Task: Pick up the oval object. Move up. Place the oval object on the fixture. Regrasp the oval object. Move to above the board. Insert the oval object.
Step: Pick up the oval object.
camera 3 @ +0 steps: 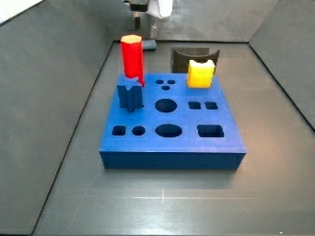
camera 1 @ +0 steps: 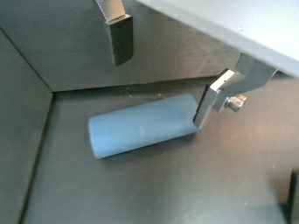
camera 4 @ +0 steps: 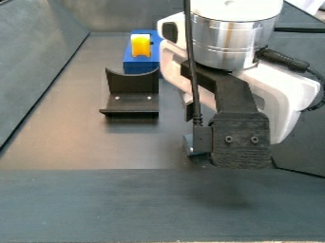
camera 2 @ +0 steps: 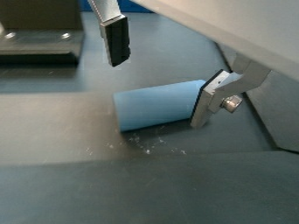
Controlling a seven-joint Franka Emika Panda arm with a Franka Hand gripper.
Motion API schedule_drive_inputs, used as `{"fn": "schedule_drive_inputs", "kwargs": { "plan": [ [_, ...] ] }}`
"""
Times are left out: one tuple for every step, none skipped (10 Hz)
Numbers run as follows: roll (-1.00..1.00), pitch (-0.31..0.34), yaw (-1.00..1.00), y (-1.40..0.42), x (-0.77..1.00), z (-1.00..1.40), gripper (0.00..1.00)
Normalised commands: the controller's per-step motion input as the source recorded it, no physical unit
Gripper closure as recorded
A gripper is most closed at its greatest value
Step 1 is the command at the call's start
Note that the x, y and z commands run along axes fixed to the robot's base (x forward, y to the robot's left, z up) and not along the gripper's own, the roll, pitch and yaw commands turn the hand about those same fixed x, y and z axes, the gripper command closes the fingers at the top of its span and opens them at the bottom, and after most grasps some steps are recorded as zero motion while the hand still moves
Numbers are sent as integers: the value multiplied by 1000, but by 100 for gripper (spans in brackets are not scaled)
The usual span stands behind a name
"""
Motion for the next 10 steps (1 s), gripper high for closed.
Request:
{"fn": "schedule_drive_inputs", "kwargs": {
  "plan": [
    [-110, -44, -546, -211, 11, -869, 0],
    [-21, -53, -503, -383, 0, -986, 0],
    [-53, -143, -440, -451, 0, -829, 0],
    [-171, -113, -394, -286, 140, -726, 0],
    [-266, -43, -314, 34, 0, -566, 0],
    [-171, -11, -294, 249, -169, -386, 0],
    [-91, 0, -351, 311, -289, -157, 0],
    [-154, -50, -291, 0, -86, -234, 0],
    [-153, -123, -189, -34, -46, -257, 0],
    [-74, -161, 0, 0, -74, -160, 0]
  ]
}}
